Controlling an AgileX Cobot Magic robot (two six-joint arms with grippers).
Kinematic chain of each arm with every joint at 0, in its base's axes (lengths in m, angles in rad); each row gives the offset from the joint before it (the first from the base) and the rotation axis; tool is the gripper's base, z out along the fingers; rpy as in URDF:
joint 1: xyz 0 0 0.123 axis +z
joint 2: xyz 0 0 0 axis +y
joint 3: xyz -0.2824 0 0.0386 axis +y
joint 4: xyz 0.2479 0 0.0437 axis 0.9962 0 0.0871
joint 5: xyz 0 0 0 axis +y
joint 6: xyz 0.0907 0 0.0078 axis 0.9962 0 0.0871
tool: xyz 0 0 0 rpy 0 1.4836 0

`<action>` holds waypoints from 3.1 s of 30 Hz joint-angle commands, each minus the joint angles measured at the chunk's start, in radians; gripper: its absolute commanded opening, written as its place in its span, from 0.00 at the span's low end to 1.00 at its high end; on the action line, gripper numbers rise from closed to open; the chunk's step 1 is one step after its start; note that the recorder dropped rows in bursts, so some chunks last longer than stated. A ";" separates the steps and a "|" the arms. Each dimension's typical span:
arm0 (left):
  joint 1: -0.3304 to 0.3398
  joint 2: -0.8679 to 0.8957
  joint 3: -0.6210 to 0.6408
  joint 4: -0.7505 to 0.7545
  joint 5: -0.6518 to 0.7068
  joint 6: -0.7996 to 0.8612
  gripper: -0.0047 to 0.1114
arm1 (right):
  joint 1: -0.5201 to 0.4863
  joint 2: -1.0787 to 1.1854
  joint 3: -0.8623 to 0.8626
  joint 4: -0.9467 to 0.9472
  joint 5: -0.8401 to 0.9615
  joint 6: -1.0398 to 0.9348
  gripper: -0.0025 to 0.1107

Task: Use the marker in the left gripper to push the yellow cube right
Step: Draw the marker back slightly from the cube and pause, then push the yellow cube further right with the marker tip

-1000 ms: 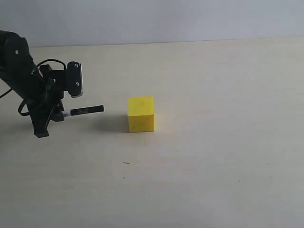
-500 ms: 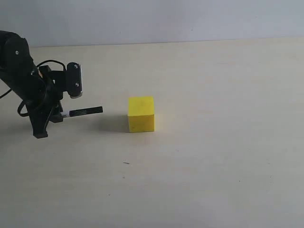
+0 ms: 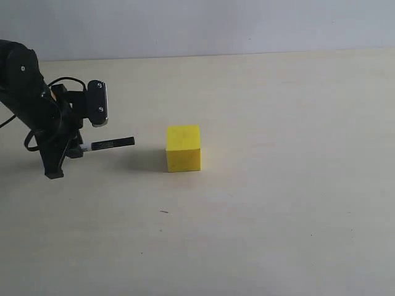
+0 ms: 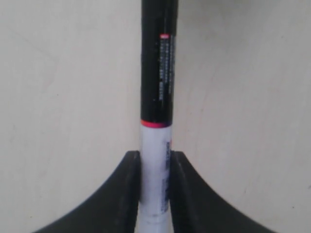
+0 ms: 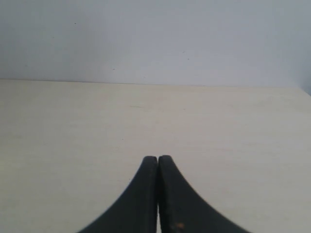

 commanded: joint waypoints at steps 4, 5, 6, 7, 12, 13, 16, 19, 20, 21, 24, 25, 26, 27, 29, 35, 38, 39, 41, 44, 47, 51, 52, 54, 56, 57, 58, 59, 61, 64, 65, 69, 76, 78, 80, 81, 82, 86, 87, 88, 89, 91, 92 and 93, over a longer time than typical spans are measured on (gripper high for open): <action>-0.006 0.002 -0.003 0.005 -0.013 -0.007 0.04 | -0.005 -0.007 0.005 -0.002 -0.008 -0.001 0.02; -0.006 0.002 -0.003 0.005 -0.013 -0.009 0.04 | -0.005 -0.007 0.005 -0.002 -0.008 -0.001 0.02; -0.006 0.002 -0.003 0.005 -0.013 -0.011 0.04 | -0.005 -0.007 0.005 -0.002 -0.008 -0.001 0.02; -0.006 0.002 -0.003 0.005 -0.013 -0.011 0.04 | -0.005 -0.007 0.005 -0.002 -0.008 -0.001 0.02; -0.009 0.002 -0.003 0.005 -0.011 -0.022 0.04 | -0.005 -0.007 0.005 -0.002 -0.008 -0.001 0.02; -0.009 0.002 -0.003 0.005 -0.011 -0.022 0.04 | -0.005 -0.007 0.005 -0.002 -0.008 -0.001 0.02; -0.011 0.002 -0.003 0.034 -0.011 -0.035 0.04 | -0.005 -0.007 0.005 -0.002 -0.008 -0.001 0.02; -0.011 0.002 -0.003 0.099 -0.013 -0.074 0.04 | -0.005 -0.007 0.005 -0.002 -0.008 -0.001 0.02; -0.011 0.002 -0.003 0.110 -0.013 -0.084 0.04 | -0.005 -0.007 0.005 -0.002 -0.008 -0.001 0.02; -0.011 0.002 -0.003 0.118 -0.013 -0.094 0.04 | -0.005 -0.007 0.005 -0.002 -0.008 -0.001 0.02; -0.011 0.002 -0.003 0.128 -0.017 -0.115 0.04 | -0.005 -0.007 0.005 -0.002 -0.008 -0.001 0.02; -0.011 0.002 -0.003 0.126 -0.018 -0.118 0.04 | -0.005 -0.007 0.005 -0.002 -0.008 -0.001 0.02; -0.011 0.002 -0.003 0.126 -0.018 -0.118 0.04 | -0.005 -0.007 0.005 -0.002 -0.008 -0.001 0.02; -0.011 0.002 -0.003 0.126 -0.018 -0.118 0.04 | -0.005 -0.007 0.005 -0.002 -0.008 -0.001 0.02; -0.013 0.002 -0.003 0.126 -0.018 -0.118 0.04 | -0.005 -0.007 0.005 -0.002 -0.008 -0.001 0.02; -0.047 0.009 -0.033 0.129 -0.010 -0.167 0.04 | -0.005 -0.007 0.005 -0.002 -0.008 -0.001 0.02; -0.080 0.031 -0.073 0.126 0.025 -0.171 0.04 | -0.005 -0.007 0.005 -0.002 -0.008 -0.001 0.02; -0.098 0.044 -0.091 0.126 0.043 -0.171 0.04 | -0.005 -0.007 0.005 -0.002 -0.008 -0.001 0.02; -0.136 0.071 -0.124 0.139 0.063 -0.171 0.04 | -0.005 -0.007 0.005 -0.002 -0.008 -0.001 0.02; -0.146 0.083 -0.135 0.154 0.073 -0.171 0.04 | -0.005 -0.007 0.005 -0.002 -0.008 -0.001 0.02; -0.139 0.083 -0.140 0.176 0.136 -0.171 0.04 | -0.005 -0.007 0.005 -0.002 -0.008 -0.001 0.02; -0.168 0.088 -0.140 0.193 0.150 -0.163 0.04 | -0.005 -0.007 0.005 -0.002 -0.008 -0.001 0.02; -0.194 0.092 -0.140 0.193 0.131 -0.155 0.04 | -0.005 -0.007 0.005 -0.002 -0.008 -0.001 0.02; -0.270 0.107 -0.143 0.193 0.071 -0.166 0.04 | -0.005 -0.007 0.005 -0.002 -0.008 -0.001 0.02; -0.310 0.112 -0.153 0.208 0.058 -0.183 0.04 | -0.005 -0.007 0.005 -0.002 -0.008 -0.001 0.02; -0.302 0.112 -0.154 0.226 0.070 -0.221 0.04 | -0.005 -0.007 0.005 -0.002 -0.008 -0.001 0.02; -0.290 0.112 -0.154 0.245 0.088 -0.242 0.04 | -0.005 -0.007 0.005 -0.002 -0.008 -0.001 0.02; -0.280 0.112 -0.154 0.252 0.101 -0.256 0.04 | -0.005 -0.007 0.005 -0.002 -0.008 -0.001 0.02; -0.253 0.112 -0.154 0.256 0.127 -0.272 0.04 | -0.005 -0.007 0.005 -0.002 -0.008 -0.001 0.02; -0.225 0.112 -0.154 0.254 0.134 -0.294 0.04 | -0.005 -0.007 0.005 -0.002 -0.008 -0.001 0.02; -0.223 0.112 -0.154 0.254 0.129 -0.296 0.04 | -0.005 -0.007 0.005 -0.002 -0.008 -0.001 0.02; -0.249 0.124 -0.154 0.233 0.072 -0.293 0.04 | -0.005 -0.007 0.005 -0.002 -0.008 -0.001 0.02; -0.358 0.176 -0.218 0.226 -0.008 -0.296 0.04 | -0.005 -0.007 0.005 -0.002 -0.008 -0.001 0.02; -0.358 0.176 -0.238 0.227 0.037 -0.298 0.04 | -0.005 -0.007 0.005 -0.002 -0.008 -0.001 0.02; -0.333 0.176 -0.255 0.227 0.112 -0.298 0.04 | -0.005 -0.007 0.005 -0.002 -0.008 -0.001 0.02; -0.311 0.176 -0.257 0.227 0.129 -0.298 0.04 | -0.005 -0.007 0.005 -0.002 -0.008 -0.001 0.02; -0.304 0.176 -0.257 0.227 0.129 -0.298 0.04 | -0.005 -0.007 0.005 -0.002 -0.008 -0.001 0.02; -0.311 0.176 -0.261 0.212 0.053 -0.298 0.04 | -0.005 -0.007 0.005 -0.002 -0.008 -0.001 0.02; -0.328 0.176 -0.264 0.196 0.050 -0.298 0.04 | -0.005 -0.007 0.005 -0.002 -0.008 -0.001 0.02; -0.368 0.176 -0.272 0.189 0.050 -0.296 0.04 | -0.005 -0.007 0.005 -0.002 -0.008 -0.001 0.02; -0.388 0.176 -0.271 0.191 0.047 -0.291 0.04 | -0.005 -0.007 0.005 -0.002 -0.008 -0.001 0.02; -0.412 0.176 -0.271 0.237 0.047 -0.296 0.04 | -0.005 -0.007 0.005 -0.002 -0.008 -0.001 0.02; -0.410 0.176 -0.271 0.236 0.067 -0.301 0.04 | -0.005 -0.007 0.005 -0.002 -0.008 -0.001 0.02; -0.404 0.176 -0.271 0.236 0.088 -0.301 0.04 | -0.005 -0.007 0.005 -0.002 -0.008 -0.001 0.02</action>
